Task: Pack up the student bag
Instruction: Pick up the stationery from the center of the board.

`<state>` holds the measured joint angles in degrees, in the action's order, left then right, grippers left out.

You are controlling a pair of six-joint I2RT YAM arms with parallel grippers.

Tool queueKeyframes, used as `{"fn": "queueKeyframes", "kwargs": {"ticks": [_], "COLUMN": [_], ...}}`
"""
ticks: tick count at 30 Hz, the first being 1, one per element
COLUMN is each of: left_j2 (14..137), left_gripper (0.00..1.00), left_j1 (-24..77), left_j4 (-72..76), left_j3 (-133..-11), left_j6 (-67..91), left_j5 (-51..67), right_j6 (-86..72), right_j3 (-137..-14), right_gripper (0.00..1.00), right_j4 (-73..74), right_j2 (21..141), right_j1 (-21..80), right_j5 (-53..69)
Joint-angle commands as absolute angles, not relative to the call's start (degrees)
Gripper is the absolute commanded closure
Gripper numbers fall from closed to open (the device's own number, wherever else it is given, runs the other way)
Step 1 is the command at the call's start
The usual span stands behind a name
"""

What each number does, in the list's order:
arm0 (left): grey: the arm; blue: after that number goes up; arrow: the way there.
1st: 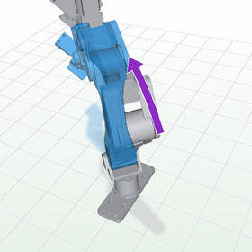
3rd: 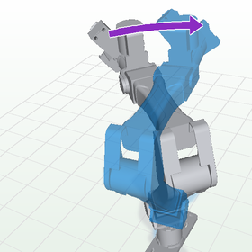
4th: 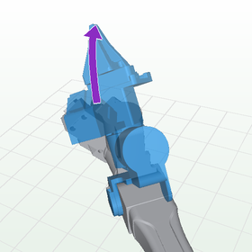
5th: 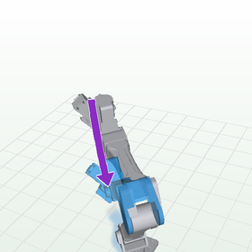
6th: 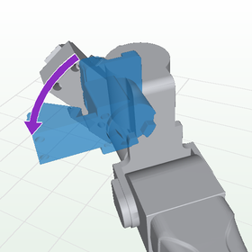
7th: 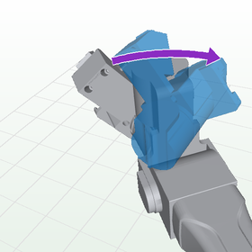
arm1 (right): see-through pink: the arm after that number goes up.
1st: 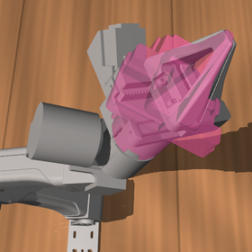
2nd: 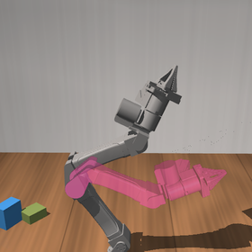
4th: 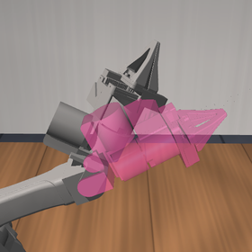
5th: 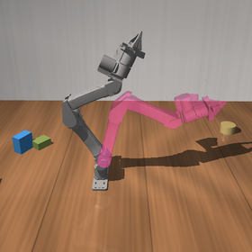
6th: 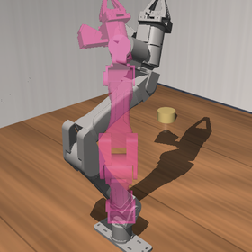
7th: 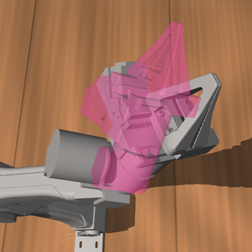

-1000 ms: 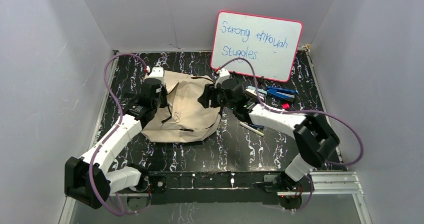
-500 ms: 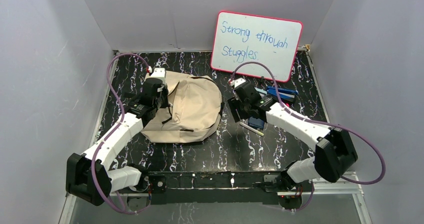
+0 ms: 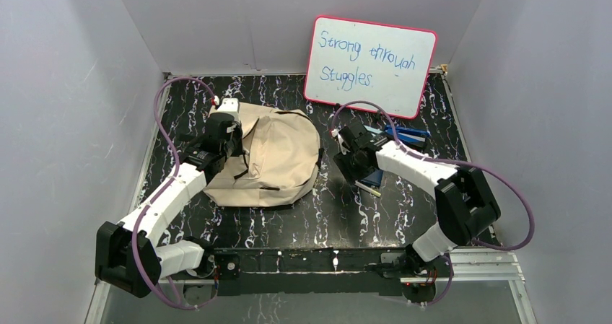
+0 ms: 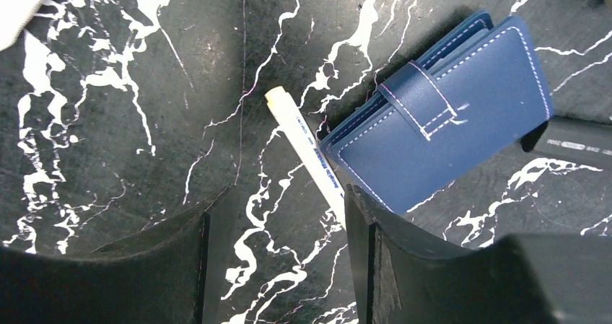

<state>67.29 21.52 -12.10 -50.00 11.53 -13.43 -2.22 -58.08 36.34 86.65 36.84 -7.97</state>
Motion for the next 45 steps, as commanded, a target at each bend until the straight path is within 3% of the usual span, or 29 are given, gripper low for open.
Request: {"fn": "queueKeyframes", "kwargs": {"ticks": [1, 10, 25, 35, 45], "left_j2": [66.7, 67.2, 67.9, 68.3, 68.4], "left_gripper": [1.0, 1.0, 1.0, 1.0, 1.0], "left_j1": [21.3, 21.3, 21.3, 21.3, 21.3], "left_j4": [-12.0, -12.1, -12.1, -12.1, -12.3], "left_j3": [-51.5, -51.5, -51.7, -51.9, -51.9], "left_j6": [11.2, 11.2, 11.1, 11.0, 10.9], "left_j5": [-12.6, -12.1, -11.7, -11.3, -11.3], "right_j6": [1.7, 4.1, 4.5, 4.0, 4.6], "right_j3": [-58.4, -58.2, -57.5, -57.7, -58.8], "right_gripper": [0.37, 0.39, 0.6, 0.57, 0.58], "right_j4": [35.2, 32.4, 33.2, 35.4, 37.6], "right_j2": [89.0, 92.9, 95.7, 92.9, 95.6], "right_j1": [35.6, 33.4, 32.9, 32.9, 32.9], "right_j5": [-5.4, -2.9, -0.4, 2.3, -4.4]}}
